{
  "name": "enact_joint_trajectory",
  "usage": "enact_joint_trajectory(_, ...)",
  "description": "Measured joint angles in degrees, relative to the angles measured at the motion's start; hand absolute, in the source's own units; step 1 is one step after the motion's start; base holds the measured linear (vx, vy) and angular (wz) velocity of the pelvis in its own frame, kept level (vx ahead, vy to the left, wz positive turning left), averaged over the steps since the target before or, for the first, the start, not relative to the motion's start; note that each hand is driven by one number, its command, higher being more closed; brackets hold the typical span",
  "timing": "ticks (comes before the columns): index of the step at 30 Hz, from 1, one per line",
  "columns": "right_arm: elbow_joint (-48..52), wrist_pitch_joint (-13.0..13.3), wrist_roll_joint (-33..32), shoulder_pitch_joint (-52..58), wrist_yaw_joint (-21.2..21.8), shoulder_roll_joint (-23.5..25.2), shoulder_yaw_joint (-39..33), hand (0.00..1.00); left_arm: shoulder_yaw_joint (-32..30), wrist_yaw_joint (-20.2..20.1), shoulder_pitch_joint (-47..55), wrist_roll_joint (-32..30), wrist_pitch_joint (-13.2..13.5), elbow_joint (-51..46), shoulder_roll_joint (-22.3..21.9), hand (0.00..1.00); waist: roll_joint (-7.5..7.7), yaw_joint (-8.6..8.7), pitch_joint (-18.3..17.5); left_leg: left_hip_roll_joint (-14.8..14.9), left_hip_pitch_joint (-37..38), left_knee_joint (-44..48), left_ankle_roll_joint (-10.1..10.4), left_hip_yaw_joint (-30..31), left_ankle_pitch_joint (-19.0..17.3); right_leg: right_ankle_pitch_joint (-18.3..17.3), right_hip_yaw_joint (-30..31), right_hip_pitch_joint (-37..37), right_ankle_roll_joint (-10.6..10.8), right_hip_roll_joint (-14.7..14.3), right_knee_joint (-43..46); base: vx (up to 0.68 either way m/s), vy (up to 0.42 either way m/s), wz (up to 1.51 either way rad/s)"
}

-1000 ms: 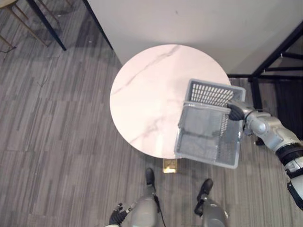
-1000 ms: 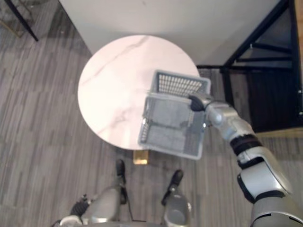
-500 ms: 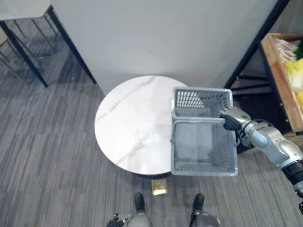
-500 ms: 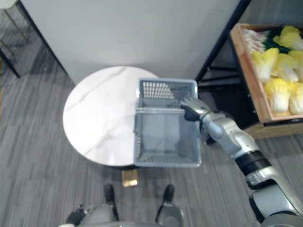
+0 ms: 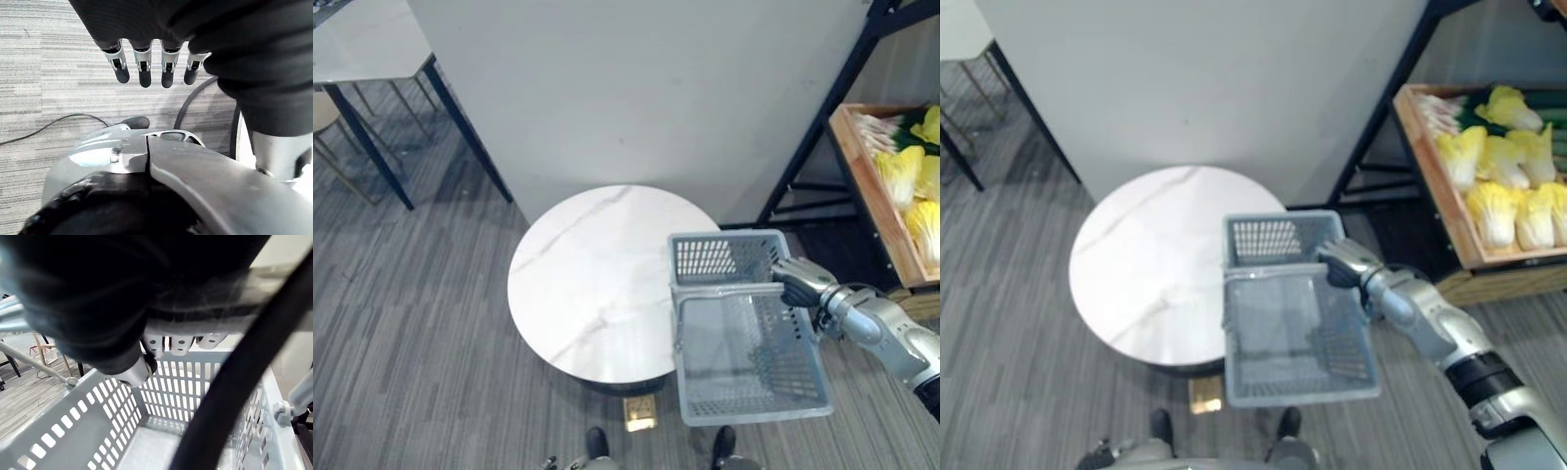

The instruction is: Pick vegetable in the basket

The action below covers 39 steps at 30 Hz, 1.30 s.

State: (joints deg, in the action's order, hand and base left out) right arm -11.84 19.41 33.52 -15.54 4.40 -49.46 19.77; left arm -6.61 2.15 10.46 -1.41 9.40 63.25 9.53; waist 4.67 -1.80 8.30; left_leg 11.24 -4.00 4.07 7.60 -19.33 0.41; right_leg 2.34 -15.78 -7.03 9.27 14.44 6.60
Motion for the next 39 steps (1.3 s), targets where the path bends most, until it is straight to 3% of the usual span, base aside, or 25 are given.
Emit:
enact_joint_trajectory(3,2.21,-0.34,0.05,4.98,-0.02,1.24,-5.55,1.0,0.71,-0.02,-0.19,-0.07,0.0,-0.03,0.23,0.0,-0.25,0.27,0.35,2.24,-2.97,11.35,-0.03,0.98,-6.19,-2.0,1.1,-0.94,0.14,0.48,5.99,0.0,0.001,-0.02)
enact_joint_trajectory(4,2.57,-0.39,0.05,5.41,-0.04,1.35,-6.17,1.0,0.77,-0.03,-0.29,-0.19,0.0,-0.03,0.32,0.0,-0.32,0.32,0.39,2.37,-3.32,12.19,-0.03,0.94,-6.66,-2.0,1.34,-1.06,0.15,0.5,6.12,-0.04,0.098,-0.26)
enact_joint_trajectory(6,5.01,-1.2,0.12,7.0,-0.14,1.79,-8.96,1.0,2.25,0.17,-1.36,-2.23,-0.05,0.11,1.62,0.0,-0.21,1.2,0.48,2.75,-7.17,18.29,-1.8,-1.05,-11.16,0.11,4.48,-4.19,1.49,1.12,6.9,-0.14,0.165,-0.44)
enact_joint_trajectory(7,5.58,-1.61,0.15,7.12,-0.14,1.91,-8.97,1.0,2.35,0.15,-1.63,-2.26,-0.04,0.16,1.92,0.0,0.27,1.68,0.66,2.53,-7.67,18.97,-2.36,-1.89,-11.58,1.35,4.68,-5.13,1.22,1.36,6.66,-0.21,0.174,-0.8)
enact_joint_trajectory(8,6.72,-1.96,0.22,6.93,-0.14,2.47,-9.04,1.0,2.25,0.2,-2.94,-2.89,-0.19,0.91,1.98,0.0,0.1,1.7,0.87,2.51,-8.22,19.6,-4.06,-3.83,-12.21,7.65,4.65,-7.19,-1.29,0.69,3.45,-0.22,0.157,-1.39)
enact_joint_trajectory(9,7.13,-2.08,0.26,6.26,-0.19,3.56,-8.78,1.0,1.93,0.3,-3.48,-4.07,-0.03,2.53,1.17,0.0,-1.74,0.56,1.41,5.02,-7.14,17.07,-6.75,-8.34,-11.04,13.37,1.86,-6.87,-6.21,-0.94,-0.31,-0.27,0.191,-1.49)
enact_joint_trajectory(10,7.38,-2.08,0.24,6.11,-0.18,3.54,-8.23,1.0,1.83,0.3,-3.83,-4.43,-0.11,2.77,1.11,0.0,-2.16,0.71,2.12,5.04,-6.31,15.71,-7.65,-10.4,-10.35,9.49,-2.49,-7.11,-9.42,-0.2,4.84,-0.27,0.223,-1.46)
enact_joint_trajectory(11,7.52,-1.91,0.22,5.85,-0.16,3.42,-7.15,1.0,2.37,0.29,-3.47,-4.44,-0.05,2.44,1.08,0.0,-1.6,1.57,2.05,3.8,-4.19,12.76,-8.83,-13.99,-9.14,0.7,-10.63,-7.37,-12.04,3.1,16.7,-0.22,0.283,-1.29)
enact_joint_trajectory(12,7.26,-1.85,0.16,4.61,-0.14,3.52,-5.96,1.0,2.48,0.16,-3.37,-4.42,-0.22,2.24,1.39,0.0,-1.38,1.28,2.07,3.67,-2.53,11.66,-9.23,-18.2,-8.95,-4.46,-15.98,-6.09,-12.53,5.11,24.39,-0.2,0.283,-1.44)
enact_joint_trajectory(14,6.43,-1.71,0.17,1.58,-0.01,3.59,-2.76,1.0,3.42,-0.13,-3.12,-4.43,-0.59,2.17,1.51,0.0,-1.38,0.31,2.03,3.69,-0.15,9.75,-9.75,-24.82,-8.62,-8.23,-20.84,-3.33,-13.26,5.93,28.24,-0.16,0.158,-1.8)
enact_joint_trajectory(16,6.42,-1.22,0.18,-0.73,0.25,3.62,-0.44,1.0,3.43,-0.24,-3.15,-4.41,-0.79,2.17,1.37,0.0,-1.42,-0.21,2.01,4.09,1.11,8.82,-10.08,-31.02,-8.38,-9.51,-22.18,-1.72,-12.59,5.74,28.43,-0.13,0.052,-1.76)
enact_joint_trajectory(19,6.45,-0.54,0.18,-2.52,0.49,3.62,1.28,1.0,3.27,-0.65,-3.44,-4.42,-0.83,2.34,1.11,0.0,-1.14,-0.06,1.77,4.98,2.52,8.83,-9.63,-38.97,-7.71,-10.95,-23.8,-1.49,-10.65,4.26,21.87,-0.11,-0.07,-1.37)
enact_joint_trajectory(21,6.48,-0.54,0.18,-2.97,0.51,3.6,1.64,1.0,2.64,-0.63,-3.43,-4.42,-0.82,2.65,0.88,0.0,-1.05,-0.29,1.3,5.56,3.53,8.92,-8.49,-43.17,-6.94,-11.55,-24.93,-0.91,-10.61,1.34,14.75,-0.08,-0.161,-1.15)
enact_joint_trajectory(22,6.47,-0.56,0.18,-3.66,0.51,3.55,1.74,1.0,1.98,-0.57,-3.61,-4.44,-0.86,2.79,0.7,0.0,-1.37,-0.52,0.8,6.57,3.47,9.16,-7.56,-46.09,-6.02,-10.76,-24.12,-0.53,-8.93,-1.6,8.93,-0.07,-0.184,-1.13)
enact_joint_trajectory(23,6.45,-0.68,0.18,-3.7,0.51,3.55,1.94,1.0,1.66,-0.56,-3.65,-4.44,-0.82,2.72,0.67,0.0,-1.97,-0.15,0.59,8.03,3.39,9.73,-7.47,-47.71,-5.22,-8.83,-22.93,-0.62,-9.52,-4.11,5.54,-0.07,-0.177,-0.98)
enact_joint_trajectory(24,6.47,-0.72,0.17,-3.53,0.51,3.56,2.08,1.0,1.65,-0.54,-3.66,-4.45,-0.83,2.76,0.68,0.0,-2.11,0.21,0.5,8.88,3.4,10.57,-7.5,-47.9,-5.03,-8.49,-22.67,-0.49,-9.77,-4.96,4.67,-0.05,-0.153,-0.56)
enact_joint_trajectory(26,6.5,-0.77,0.14,-2.51,0.51,3.53,2.03,1.0,1.06,-0.36,-3.64,-4.46,-0.83,2.78,0.84,0.0,-2.34,0.95,0.38,13.32,3.67,16.61,-7.25,-47.33,-4.85,-8.28,-21.46,0.67,-10.14,-7.66,3.07,-0.03,-0.166,-0.43)
enact_joint_trajectory(27,6.46,-0.77,0.13,-1.85,0.51,3.46,1.99,1.0,-0.07,-0.13,-3.53,-4.43,-0.79,2.75,0.72,0.0,-2.53,0.8,0.44,16.53,4.22,21.47,-7.4,-46.2,-4.21,-8.16,-19.91,1.85,-10.59,-9.07,2.16,-0.03,-0.165,-0.61)
enact_joint_trajectory(29,6.41,-0.71,0.12,-0.81,0.51,3.42,1.98,1.0,-0.76,1.01,-2.84,-4.45,-0.11,2.41,0.14,0.0,-3.14,0.37,0.54,19.83,3.93,28.73,-8.2,-38.55,-1.53,-7.75,-16.19,3.96,-11.28,-10.56,1.03,-0.01,-0.116,-0.92)
enact_joint_trajectory(30,6.14,-0.63,0.08,-0.22,0.53,3.4,2.04,1.0,-0.83,1.34,-2.58,-4.39,0.41,2.19,-0.48,0.0,-3.01,-0.14,0.71,18.5,0.93,32.63,-6.75,-27.85,-2.92,-7.24,-12.86,4.72,-11.72,-10.68,0.21,0.0,-0.027,-1.24)
enact_joint_trajectory(31,5.87,-0.58,-0.18,-0.23,0.53,3.44,2.04,1.0,-0.91,1.37,-2.42,-4.36,0.63,2.13,-0.98,0.0,-3.43,-0.08,0.59,14.52,-1.32,32.97,-4.48,-18.18,-5.47,-7.24,-10.22,4.47,-11.67,-10.18,-0.22,-0.01,0.015,-1.43)
enact_joint_trajectory(33,3.87,-0.41,-0.83,0.04,0.53,3.54,2.04,1.0,-0.92,1.29,-0.95,-4.38,0.67,2.24,-1.76,0.0,-4.59,-0.13,0.22,5.59,-3.36,27.86,-2.96,-2.02,-9.38,-6.64,-4.77,4.26,-10.62,-10.6,-2.04,0.01,0.075,-1.57)
enact_joint_trajectory(35,2.55,-0.44,-2.06,0.64,0.6,3.35,2.02,1.0,-1.18,1.28,0.44,-4.37,0.68,2.19,-2.51,0.0,-5.62,0.01,-0.04,0.98,-4.01,19.6,-2.34,8.23,-10.21,-5.46,-0.92,3.54,-9.04,-11.65,-2.53,0.06,0.109,-1.38)
enact_joint_trajectory(38,1.67,-0.57,-2.36,0.7,0.93,3.17,1.9,1.0,-1.17,1.07,0.54,-4.38,1.23,2.11,-3.42,0.0,-6.61,-0.14,-0.57,-1.52,-4.95,9.74,-2.21,18.74,-9.98,-4.43,5.37,0.58,-7.92,-13.08,-2.06,0.07,0.178,-1.25)
enact_joint_trajectory(39,1.52,-0.66,-2.36,0.81,1.08,3.13,1.74,1.0,-1.17,1.01,0.58,-4.36,1.31,2.11,-3.8,0.0,-7.69,-0.19,-0.97,-1.67,-4.87,5.95,-1.54,19.72,-7.88,-3.86,8.08,-0.55,-7.23,-13.42,-1.72,0.09,0.197,-1.26)
